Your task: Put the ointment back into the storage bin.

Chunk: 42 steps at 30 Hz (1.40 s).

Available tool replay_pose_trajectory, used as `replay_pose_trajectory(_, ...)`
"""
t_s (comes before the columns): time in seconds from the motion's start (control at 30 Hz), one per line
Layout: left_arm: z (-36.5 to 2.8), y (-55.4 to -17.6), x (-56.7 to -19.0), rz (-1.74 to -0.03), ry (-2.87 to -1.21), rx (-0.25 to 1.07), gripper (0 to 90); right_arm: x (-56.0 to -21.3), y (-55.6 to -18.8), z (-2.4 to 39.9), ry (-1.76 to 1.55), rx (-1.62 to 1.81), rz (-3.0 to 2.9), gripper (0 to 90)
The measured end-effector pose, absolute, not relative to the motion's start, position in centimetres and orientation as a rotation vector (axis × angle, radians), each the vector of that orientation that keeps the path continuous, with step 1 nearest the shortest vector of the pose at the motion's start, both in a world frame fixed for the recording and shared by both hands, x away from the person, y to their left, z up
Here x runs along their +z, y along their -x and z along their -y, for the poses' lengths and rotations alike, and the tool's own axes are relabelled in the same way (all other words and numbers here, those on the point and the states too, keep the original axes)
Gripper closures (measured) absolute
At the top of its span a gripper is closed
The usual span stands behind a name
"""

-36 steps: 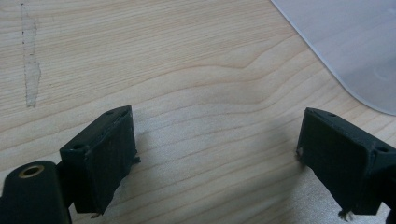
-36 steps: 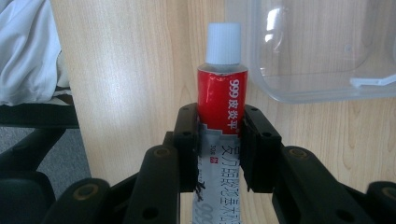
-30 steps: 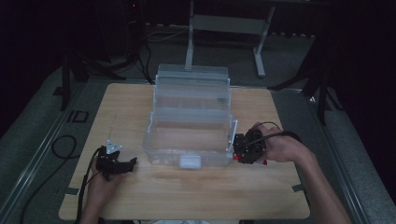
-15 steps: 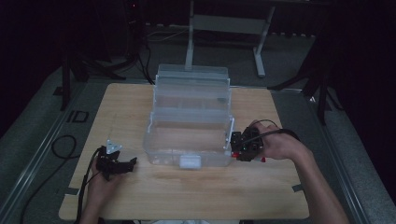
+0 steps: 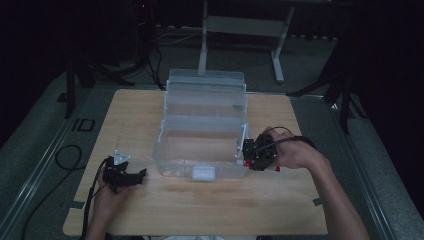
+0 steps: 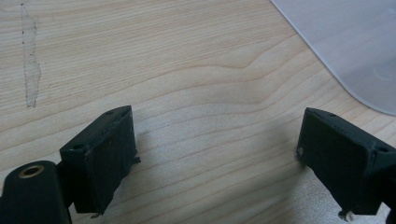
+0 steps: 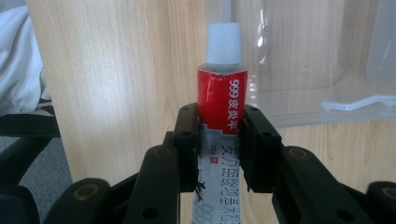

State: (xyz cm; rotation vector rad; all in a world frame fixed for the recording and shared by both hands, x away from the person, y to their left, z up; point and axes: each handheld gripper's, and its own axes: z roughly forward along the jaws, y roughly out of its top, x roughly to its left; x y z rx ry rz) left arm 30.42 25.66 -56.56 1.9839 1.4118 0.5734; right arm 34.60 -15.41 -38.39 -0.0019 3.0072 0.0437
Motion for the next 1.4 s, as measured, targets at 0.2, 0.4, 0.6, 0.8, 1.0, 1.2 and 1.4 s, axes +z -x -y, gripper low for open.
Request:
replay_pose_trajectory(0.2,-25.7,-30.4,-56.6,-1.412,-1.984,0.573,12.0,-38.2,-34.9,14.9,-0.002,0.059,-3.005,70.2)
replay_pose_trajectory(0.4,-25.7,-30.4,-56.6,-1.411,-1.985,0.574,12.0,-38.2,-35.2,14.7,-0.001,0.059,-3.001,70.2)
replay_pose_trajectory(0.6,-25.7,-30.4,-56.6,-1.411,-1.985,0.575,12.0,-38.2,-35.5,14.5,0.000,0.058,-2.997,70.2)
replay_pose_trajectory(0.8,-25.7,-30.4,-56.6,-1.411,-1.985,0.575,12.0,-38.3,-35.7,14.1,0.007,0.066,-2.997,70.2)
replay_pose_trajectory(1.0,-25.7,-30.4,-56.6,-1.411,-1.985,0.574,12.0,-38.4,-36.0,13.6,0.017,0.068,-3.000,70.2)
replay_pose_trajectory(1.2,-25.7,-30.4,-56.6,-1.411,-1.985,0.574,12.0,-38.4,-36.3,13.2,0.012,0.069,-3.006,70.1)
replay_pose_trajectory(1.4,-25.7,-30.4,-56.6,-1.411,-1.985,0.575,12.0,-38.4,-36.8,12.8,0.005,0.063,-3.010,70.0)
